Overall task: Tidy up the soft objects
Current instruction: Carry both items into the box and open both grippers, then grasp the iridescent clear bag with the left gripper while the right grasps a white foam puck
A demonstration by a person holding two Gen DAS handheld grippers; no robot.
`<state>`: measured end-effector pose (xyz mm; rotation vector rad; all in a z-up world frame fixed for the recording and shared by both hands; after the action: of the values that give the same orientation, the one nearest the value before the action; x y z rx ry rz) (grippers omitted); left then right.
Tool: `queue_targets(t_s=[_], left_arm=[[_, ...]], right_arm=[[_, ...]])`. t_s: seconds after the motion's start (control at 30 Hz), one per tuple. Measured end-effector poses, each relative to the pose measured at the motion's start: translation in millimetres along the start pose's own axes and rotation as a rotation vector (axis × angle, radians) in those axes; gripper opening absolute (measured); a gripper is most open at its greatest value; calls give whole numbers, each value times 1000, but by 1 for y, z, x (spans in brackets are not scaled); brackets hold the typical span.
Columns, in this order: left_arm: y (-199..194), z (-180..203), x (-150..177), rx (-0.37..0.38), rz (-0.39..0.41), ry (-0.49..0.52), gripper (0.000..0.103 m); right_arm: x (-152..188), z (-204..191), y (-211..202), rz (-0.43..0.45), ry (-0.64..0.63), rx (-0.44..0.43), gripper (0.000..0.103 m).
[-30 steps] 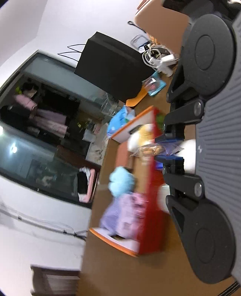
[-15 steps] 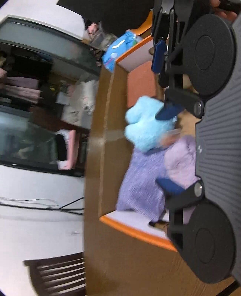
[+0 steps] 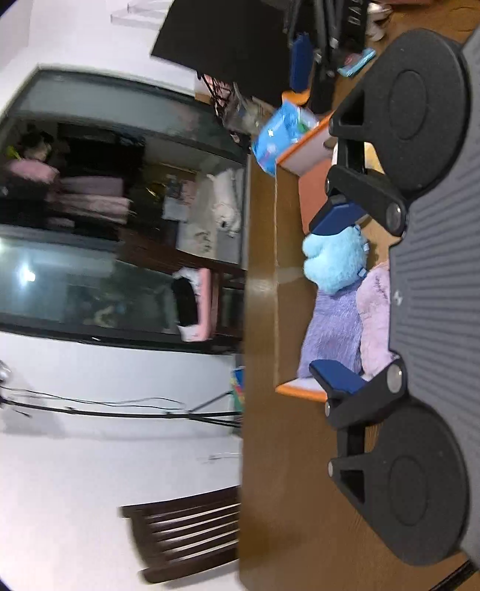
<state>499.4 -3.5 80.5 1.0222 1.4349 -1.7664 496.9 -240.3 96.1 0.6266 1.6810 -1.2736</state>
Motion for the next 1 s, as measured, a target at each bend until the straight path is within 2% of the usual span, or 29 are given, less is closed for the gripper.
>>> queue_targets(t_s=[0.13, 0.23, 0.3, 0.43, 0.6, 0.7, 0.77, 0.83, 1.0], left_arm=[[-68, 9, 17, -1, 105, 65, 86], [-113, 17, 43, -8, 185, 94, 96], [-141, 21, 67, -12, 227, 94, 98], [-174, 33, 117, -12, 221, 68, 99], [-204, 45, 175, -4, 185, 38, 100], [-210, 47, 201, 5, 141, 31, 100], [-210, 48, 210, 5, 121, 38, 100], [-207, 46, 214, -6, 120, 39, 100], [-198, 38, 214, -22, 110, -6, 101]], right_arm=[[8, -10, -64, 57, -11, -20, 60], [26, -22, -106, 96, -16, -37, 72], [44, -32, -131, 121, -25, -47, 75], [91, -58, -166, 134, -44, -43, 76], [150, -82, -190, 125, -51, 36, 79], [180, -91, -193, 80, 15, 3, 79], [196, -96, -195, 53, 34, -26, 79], [204, -99, -193, 33, 36, -19, 79], [204, -102, -190, 33, 41, -8, 79]])
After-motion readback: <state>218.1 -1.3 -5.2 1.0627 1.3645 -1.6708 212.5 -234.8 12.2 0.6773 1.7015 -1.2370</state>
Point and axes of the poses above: each gripper's, at about its wrist camera, not at the fingertips, and y roughly the way its jaws point, z to its right, x to its underside, the point moved 6 cm from there along y, roughly the way its jaws point, and after that the axes turned 2 degrees about x, right-handed, at the moved point
